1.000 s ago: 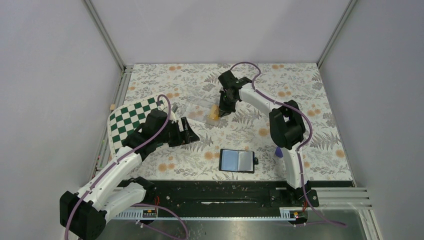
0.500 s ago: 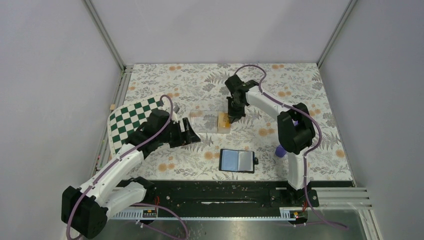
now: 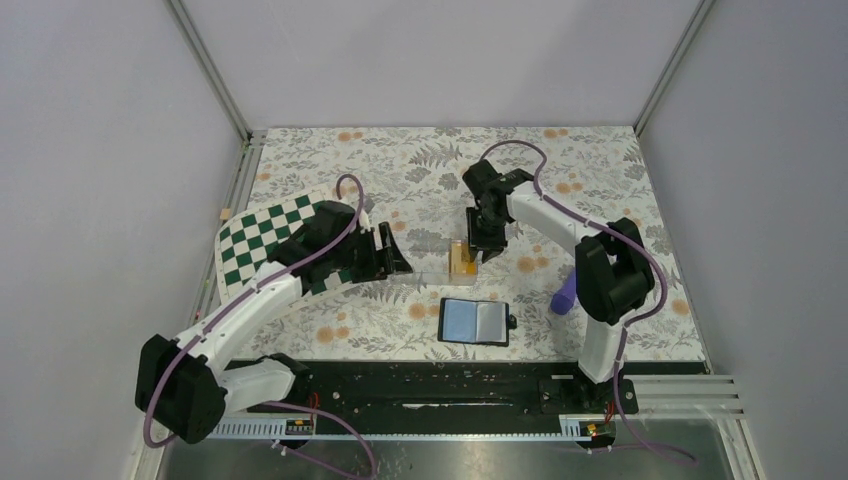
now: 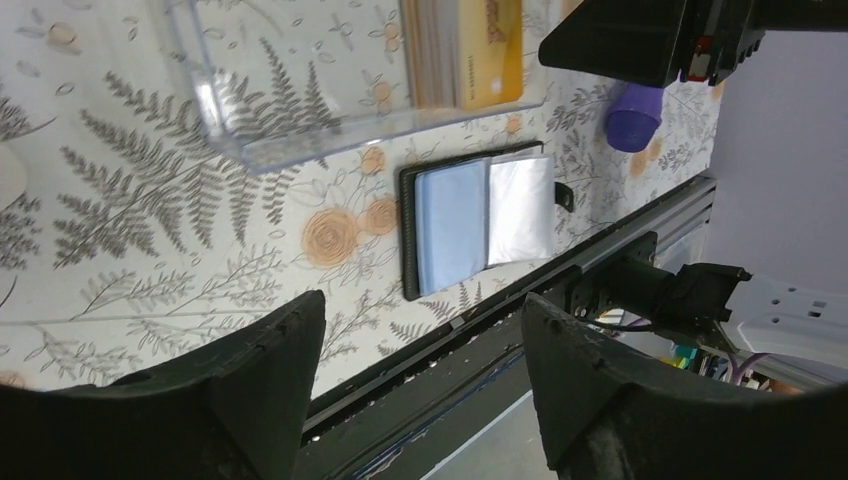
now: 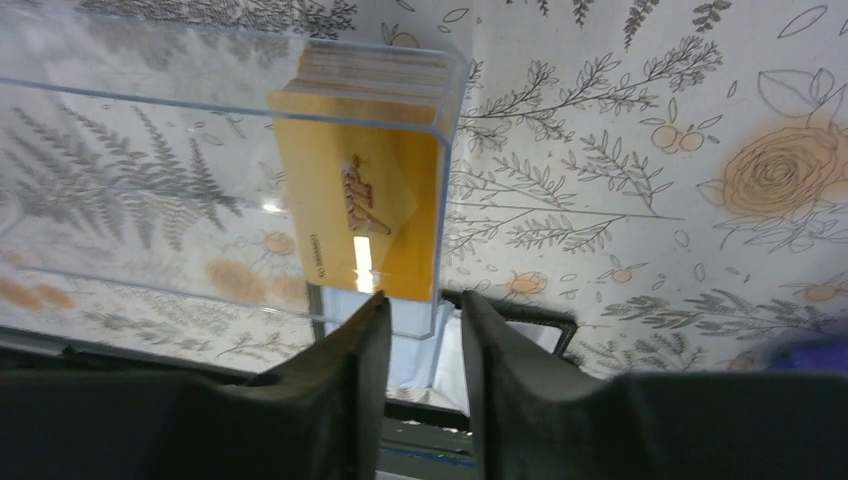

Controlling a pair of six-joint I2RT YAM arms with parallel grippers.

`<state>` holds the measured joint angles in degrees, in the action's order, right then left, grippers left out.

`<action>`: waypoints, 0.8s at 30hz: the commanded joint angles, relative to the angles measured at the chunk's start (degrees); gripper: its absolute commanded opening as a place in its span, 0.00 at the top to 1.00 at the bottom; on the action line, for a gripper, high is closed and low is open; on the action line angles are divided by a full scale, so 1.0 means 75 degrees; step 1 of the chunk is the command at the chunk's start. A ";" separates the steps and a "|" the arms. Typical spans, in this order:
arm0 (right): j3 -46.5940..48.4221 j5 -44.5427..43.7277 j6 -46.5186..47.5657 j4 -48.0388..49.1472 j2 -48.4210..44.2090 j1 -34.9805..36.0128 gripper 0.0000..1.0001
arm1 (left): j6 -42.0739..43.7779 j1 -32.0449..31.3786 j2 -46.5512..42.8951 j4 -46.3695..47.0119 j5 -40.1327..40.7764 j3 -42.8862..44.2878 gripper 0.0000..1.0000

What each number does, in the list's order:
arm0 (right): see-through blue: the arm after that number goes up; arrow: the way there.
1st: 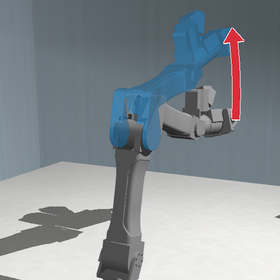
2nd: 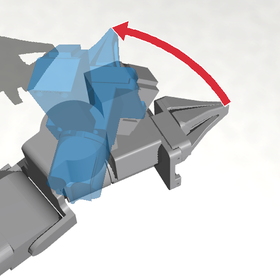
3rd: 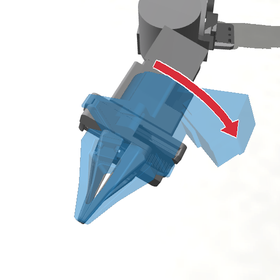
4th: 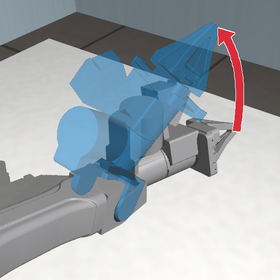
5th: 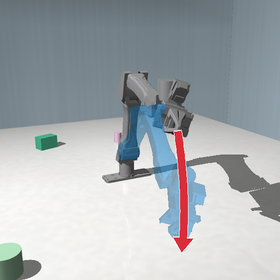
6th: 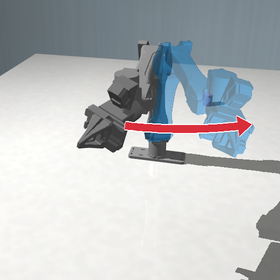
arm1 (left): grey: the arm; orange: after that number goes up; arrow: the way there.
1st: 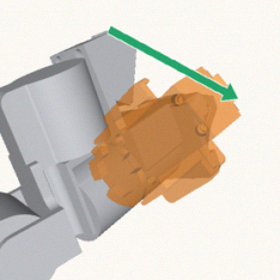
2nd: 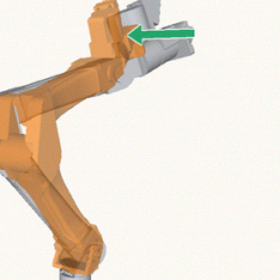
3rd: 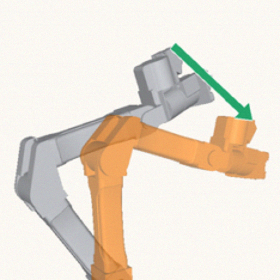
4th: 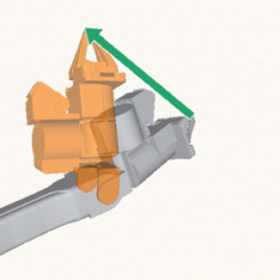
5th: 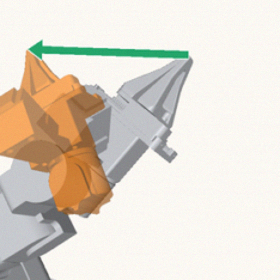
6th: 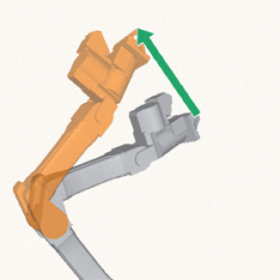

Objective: Put the credit cards into the card holder
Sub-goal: Move the storage box to the center of the board, then pick up the credit card from the storage box.

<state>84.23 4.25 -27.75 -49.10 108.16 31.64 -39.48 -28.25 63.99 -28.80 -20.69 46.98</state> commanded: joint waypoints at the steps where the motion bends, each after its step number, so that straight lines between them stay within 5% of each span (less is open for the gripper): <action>1: 0.0354 0.0431 0.0085 -0.0132 -0.0698 -0.0331 0.57 | -0.0137 -0.0215 0.0652 0.0358 -0.0310 0.0867 0.30; 7: 0.0056 0.1230 0.0015 0.0161 -0.0838 -0.0901 0.53 | -0.0561 -0.0514 0.1990 0.0797 -0.0511 0.1623 0.36; 14: -0.0461 0.1942 0.0060 0.0539 -0.0672 -0.1108 0.56 | -0.1058 -0.0774 0.3799 0.1413 -0.0646 0.2361 0.60; 24: -0.0955 0.2475 -0.0057 0.1062 -0.0542 -0.1101 0.63 | -0.1148 -0.1005 0.5264 0.1566 -0.0220 0.3050 0.63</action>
<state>77.91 19.77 -27.70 -42.98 103.81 23.27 -47.48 -35.22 101.49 -20.25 -23.51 66.13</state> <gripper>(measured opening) 0.387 0.379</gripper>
